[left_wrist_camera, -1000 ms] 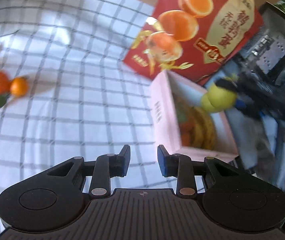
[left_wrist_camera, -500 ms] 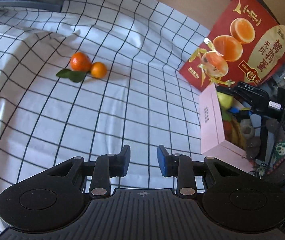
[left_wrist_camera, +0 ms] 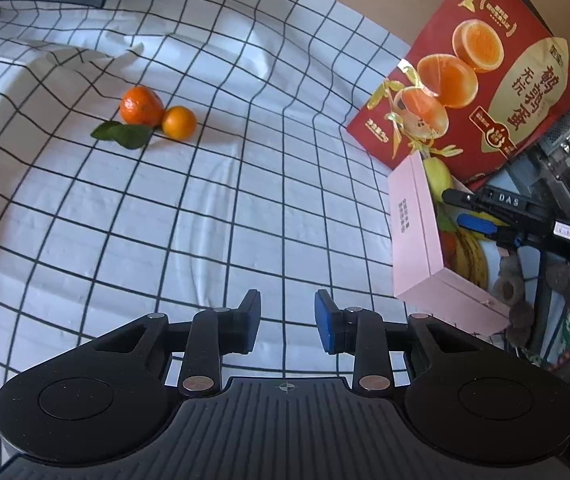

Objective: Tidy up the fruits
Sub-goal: 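Lower the yellow pear into the pink box and open the right gripper, then reach the left gripper to the leafy mandarin pair and grasp one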

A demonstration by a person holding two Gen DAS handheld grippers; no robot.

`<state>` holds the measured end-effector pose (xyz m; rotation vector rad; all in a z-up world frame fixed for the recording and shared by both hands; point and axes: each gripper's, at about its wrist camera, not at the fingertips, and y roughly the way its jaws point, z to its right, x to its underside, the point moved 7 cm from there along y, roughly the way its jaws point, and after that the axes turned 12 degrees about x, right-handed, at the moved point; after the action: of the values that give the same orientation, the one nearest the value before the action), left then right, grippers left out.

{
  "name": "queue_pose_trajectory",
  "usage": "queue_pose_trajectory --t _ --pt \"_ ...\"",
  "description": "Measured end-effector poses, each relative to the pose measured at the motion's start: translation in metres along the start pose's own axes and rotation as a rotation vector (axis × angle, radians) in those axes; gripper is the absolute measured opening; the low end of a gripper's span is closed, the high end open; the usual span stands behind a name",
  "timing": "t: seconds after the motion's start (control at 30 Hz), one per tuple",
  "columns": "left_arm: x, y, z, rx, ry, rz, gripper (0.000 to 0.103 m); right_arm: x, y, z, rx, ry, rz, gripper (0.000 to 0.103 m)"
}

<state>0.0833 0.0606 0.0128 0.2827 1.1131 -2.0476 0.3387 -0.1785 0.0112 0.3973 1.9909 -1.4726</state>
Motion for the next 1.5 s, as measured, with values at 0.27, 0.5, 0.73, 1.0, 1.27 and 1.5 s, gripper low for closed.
queue_pose_trajectory --t 0.27,0.5,0.73,1.0,1.27,1.5 --pt "-0.005 0.005 -0.011 -0.033 0.044 0.002 0.033 0.030 -0.038 -0.023 0.001 -0.111 0.033 0.065" --pt "-0.057 -0.004 -0.049 -0.194 0.202 0.105 0.033 0.052 -0.076 -0.065 0.003 -0.231 0.078 0.065" --pt "-0.130 0.011 -0.087 -0.235 0.337 0.103 0.033 0.088 -0.100 -0.108 -0.006 -0.350 0.062 0.065" --pt "-0.163 0.037 -0.122 -0.187 0.240 0.050 0.033 0.134 -0.109 -0.117 0.061 -0.426 0.034 0.065" --pt "-0.152 0.053 -0.125 -0.124 0.225 -0.104 0.046 0.143 -0.109 -0.101 0.107 -0.358 0.005 0.065" --pt "-0.148 0.053 -0.124 -0.124 0.212 -0.069 0.042 0.146 -0.112 -0.107 0.104 -0.386 0.013 0.065"
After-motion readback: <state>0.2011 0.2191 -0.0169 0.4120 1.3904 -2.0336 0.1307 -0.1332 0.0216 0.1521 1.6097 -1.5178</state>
